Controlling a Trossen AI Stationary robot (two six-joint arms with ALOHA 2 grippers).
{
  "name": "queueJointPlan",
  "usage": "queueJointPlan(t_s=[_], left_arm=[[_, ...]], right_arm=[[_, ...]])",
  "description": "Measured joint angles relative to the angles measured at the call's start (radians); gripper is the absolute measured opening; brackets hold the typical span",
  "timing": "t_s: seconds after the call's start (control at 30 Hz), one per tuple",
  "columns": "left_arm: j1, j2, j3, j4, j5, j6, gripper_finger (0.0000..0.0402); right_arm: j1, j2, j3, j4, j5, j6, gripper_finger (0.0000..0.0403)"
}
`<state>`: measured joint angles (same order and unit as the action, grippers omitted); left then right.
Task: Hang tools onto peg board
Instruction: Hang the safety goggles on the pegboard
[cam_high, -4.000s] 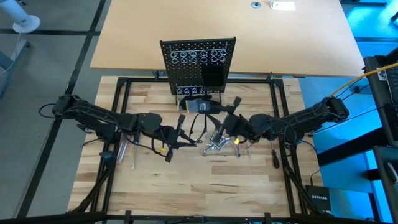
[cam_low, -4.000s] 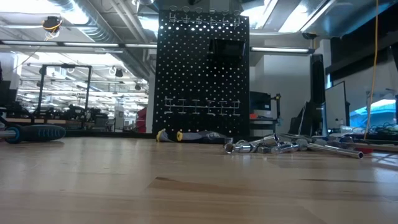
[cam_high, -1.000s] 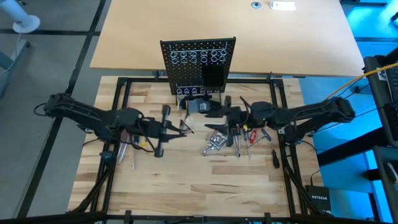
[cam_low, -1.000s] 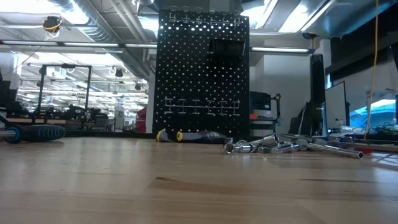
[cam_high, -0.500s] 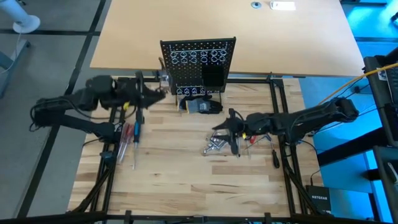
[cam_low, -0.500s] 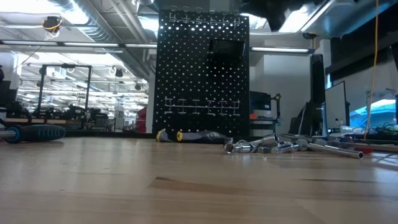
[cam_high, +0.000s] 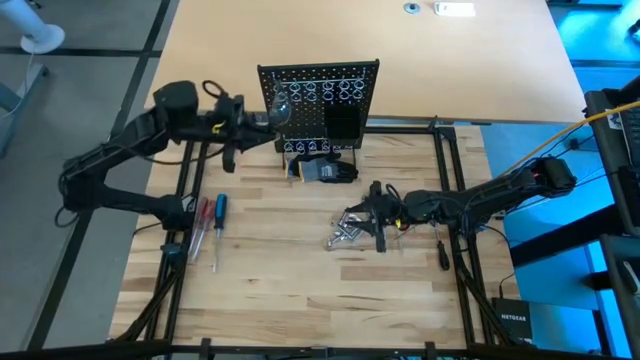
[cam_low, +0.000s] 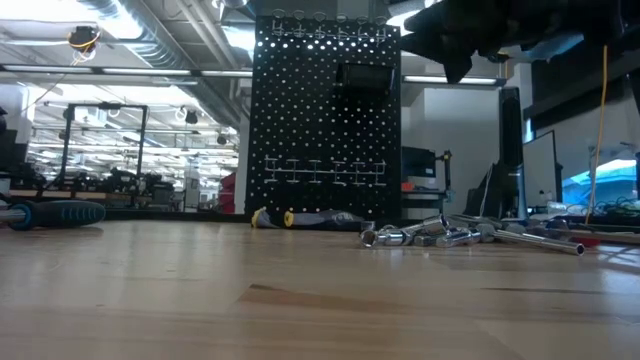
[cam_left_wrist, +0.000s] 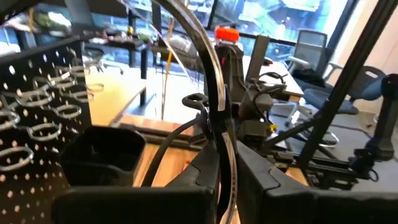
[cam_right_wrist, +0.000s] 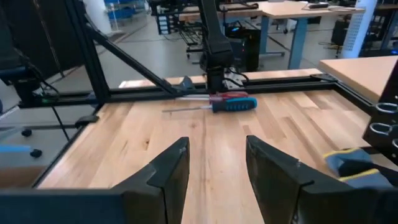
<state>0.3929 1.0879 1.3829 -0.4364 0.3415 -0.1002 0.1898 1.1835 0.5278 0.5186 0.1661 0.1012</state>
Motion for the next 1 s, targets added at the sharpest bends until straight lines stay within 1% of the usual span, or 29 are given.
queueJointPlan(t_s=[0.23,0.7,0.77,1.0], left_arm=[[0.066,0.017,0.012,-0.056,0.003,-0.008,0.0019],[0.068,0.037,0.012,-0.062,0.017,0.001,0.0019],[0.068,0.042,0.012,-0.042,0.019,-0.011,0.0019],[0.074,0.085,0.012,-0.058,0.019,-0.047,0.0019]], right_arm=[[0.000,0.000,0.000,-0.005,0.000,-0.001,0.0159],[0.000,0.000,0.000,-0.007,-0.001,-0.002,0.0159],[0.000,0.000,0.000,-0.013,-0.001,-0.002,0.0159],[0.000,0.000,0.000,-0.020,-0.001,-0.002,0.0159]])
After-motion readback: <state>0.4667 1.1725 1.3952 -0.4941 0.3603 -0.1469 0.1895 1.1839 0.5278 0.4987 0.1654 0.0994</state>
